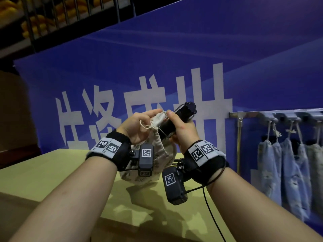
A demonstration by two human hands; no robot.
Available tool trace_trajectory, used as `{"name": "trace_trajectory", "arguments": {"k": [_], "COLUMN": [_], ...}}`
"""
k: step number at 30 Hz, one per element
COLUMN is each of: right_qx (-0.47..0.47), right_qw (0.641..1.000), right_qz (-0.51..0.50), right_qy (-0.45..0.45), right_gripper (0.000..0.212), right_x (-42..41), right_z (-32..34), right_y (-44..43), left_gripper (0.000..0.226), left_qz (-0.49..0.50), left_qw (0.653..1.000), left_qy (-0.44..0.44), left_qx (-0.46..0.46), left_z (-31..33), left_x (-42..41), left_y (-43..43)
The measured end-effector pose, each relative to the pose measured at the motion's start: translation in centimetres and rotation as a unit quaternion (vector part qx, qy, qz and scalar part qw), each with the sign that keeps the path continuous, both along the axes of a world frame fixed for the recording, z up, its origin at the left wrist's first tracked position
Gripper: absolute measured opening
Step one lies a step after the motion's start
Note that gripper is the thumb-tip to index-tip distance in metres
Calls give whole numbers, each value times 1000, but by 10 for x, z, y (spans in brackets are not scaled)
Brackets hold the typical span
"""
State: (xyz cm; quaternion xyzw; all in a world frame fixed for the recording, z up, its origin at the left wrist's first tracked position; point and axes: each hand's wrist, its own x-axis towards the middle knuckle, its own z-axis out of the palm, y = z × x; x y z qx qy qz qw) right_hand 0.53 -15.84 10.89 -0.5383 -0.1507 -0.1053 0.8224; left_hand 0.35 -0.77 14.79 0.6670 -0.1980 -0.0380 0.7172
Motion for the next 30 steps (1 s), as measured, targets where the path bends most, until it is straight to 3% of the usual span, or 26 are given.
{"name": "trace_trajectory", "arguments": {"k": [6, 9, 17, 19, 24, 27, 30], "right_qx": [-80, -135, -236, -272, -333, -359, -304], "right_qw": [996, 990, 971, 961, 941, 929, 946], "right_qz": [9, -2, 40, 51, 55, 86, 109], "right_qy": [-28, -37, -3, -12, -27, -26, 1], "right_gripper": [24, 20, 41, 37, 27, 25, 40], "right_x": [-1, 1, -9, -9, -6, -5, 1], "right_z": [13, 13, 19, 20, 20, 24, 23], "right_y": [-1, 4, -1, 2, 14, 15, 4], "left_gripper": [80, 77, 63, 60, 79, 44, 21], "left_qz": [-21, -26, -22, -2, 97, 143, 121], "left_qw": [999, 998, 998, 1000, 976, 972, 983], "left_qy": [-26, -29, 3, 7, -36, -65, -60], "left_qx": [-5, -55, -53, -10, 192, 174, 126], "left_z": [5, 9, 15, 19, 28, 27, 23], "left_x": [-4, -4, -11, -8, -8, -5, -2], "left_y": [1, 0, 7, 8, 0, -4, 1]}}
